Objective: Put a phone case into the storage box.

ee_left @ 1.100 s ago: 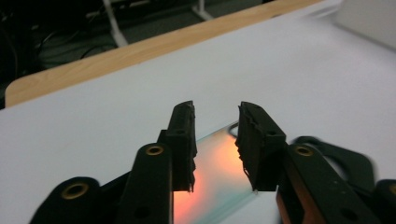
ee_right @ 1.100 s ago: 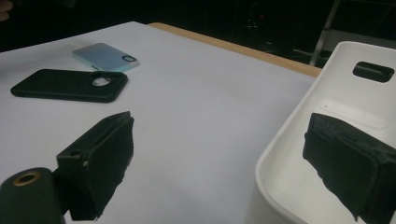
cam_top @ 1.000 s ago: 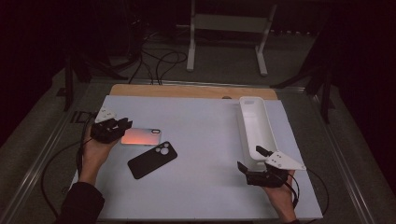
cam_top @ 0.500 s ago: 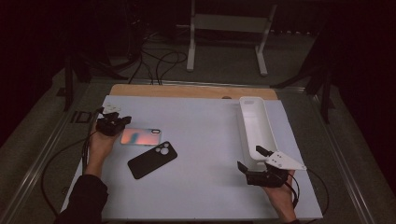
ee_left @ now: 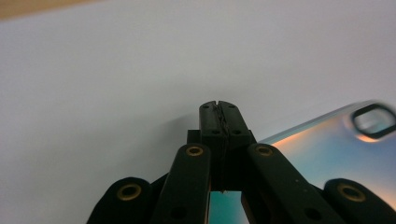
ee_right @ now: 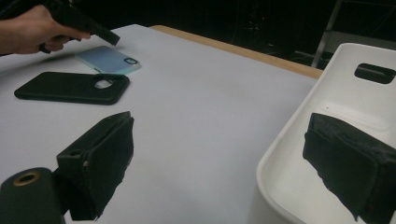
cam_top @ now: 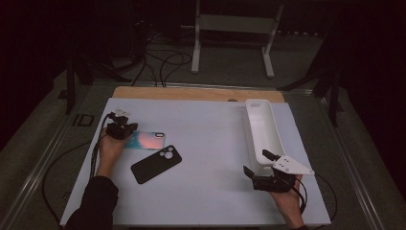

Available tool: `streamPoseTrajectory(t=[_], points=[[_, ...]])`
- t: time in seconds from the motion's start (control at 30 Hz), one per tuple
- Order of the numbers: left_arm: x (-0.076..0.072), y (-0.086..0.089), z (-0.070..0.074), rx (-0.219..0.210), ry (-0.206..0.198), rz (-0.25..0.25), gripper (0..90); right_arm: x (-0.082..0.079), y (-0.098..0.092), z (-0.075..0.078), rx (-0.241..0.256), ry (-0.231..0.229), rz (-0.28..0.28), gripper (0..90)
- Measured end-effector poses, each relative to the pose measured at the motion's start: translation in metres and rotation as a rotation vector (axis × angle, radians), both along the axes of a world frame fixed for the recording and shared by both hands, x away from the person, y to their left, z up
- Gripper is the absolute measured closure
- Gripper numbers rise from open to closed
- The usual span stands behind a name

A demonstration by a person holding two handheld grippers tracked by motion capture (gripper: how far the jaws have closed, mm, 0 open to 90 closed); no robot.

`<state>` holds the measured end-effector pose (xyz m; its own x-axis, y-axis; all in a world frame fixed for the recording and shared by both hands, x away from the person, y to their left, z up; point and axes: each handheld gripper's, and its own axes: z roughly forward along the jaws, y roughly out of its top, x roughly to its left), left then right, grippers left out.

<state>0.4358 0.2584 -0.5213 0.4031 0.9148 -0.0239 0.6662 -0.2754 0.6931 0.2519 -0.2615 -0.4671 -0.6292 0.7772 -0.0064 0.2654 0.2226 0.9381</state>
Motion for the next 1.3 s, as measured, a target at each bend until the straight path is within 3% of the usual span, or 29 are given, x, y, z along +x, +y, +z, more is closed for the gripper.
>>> streamPoseTrajectory(t=[0.2, 0.33, 0.5, 0.73, 0.87, 1.07, 1.13, 1.3], points=[[-0.002, 0.002, -0.002, 0.050, 0.020, 0.010, 90.0, 0.000, -0.002, 0.000, 0.004, 0.002, -0.007, 8.6], [-0.014, 0.005, -0.001, 0.083, 0.026, 0.006, 90.0, -0.002, -0.003, 0.001, 0.004, -0.002, -0.011, 8.6], [-0.032, 0.015, -0.001, 0.076, 0.025, 0.026, 90.0, -0.002, -0.003, 0.001, 0.007, -0.001, -0.016, 8.6], [-0.056, 0.018, 0.000, 0.104, 0.019, 0.035, 90.0, -0.003, -0.001, 0.001, 0.002, -0.001, -0.010, 8.6], [-0.068, 0.021, -0.001, 0.083, 0.012, 0.039, 90.0, -0.003, -0.001, 0.001, 0.004, -0.003, -0.010, 8.6], [-0.067, 0.026, 0.001, 0.039, 0.019, 0.045, 90.0, -0.003, 0.001, 0.001, -0.002, -0.003, -0.006, 8.6], [-0.070, 0.028, 0.006, 0.004, -0.013, 0.040, 89.1, -0.002, 0.001, 0.000, 0.001, -0.004, -0.004, 8.6], [-0.089, 0.028, 0.030, -0.078, -0.133, 0.006, 71.7, -0.002, 0.000, 0.000, 0.002, -0.001, -0.009, 8.6]])
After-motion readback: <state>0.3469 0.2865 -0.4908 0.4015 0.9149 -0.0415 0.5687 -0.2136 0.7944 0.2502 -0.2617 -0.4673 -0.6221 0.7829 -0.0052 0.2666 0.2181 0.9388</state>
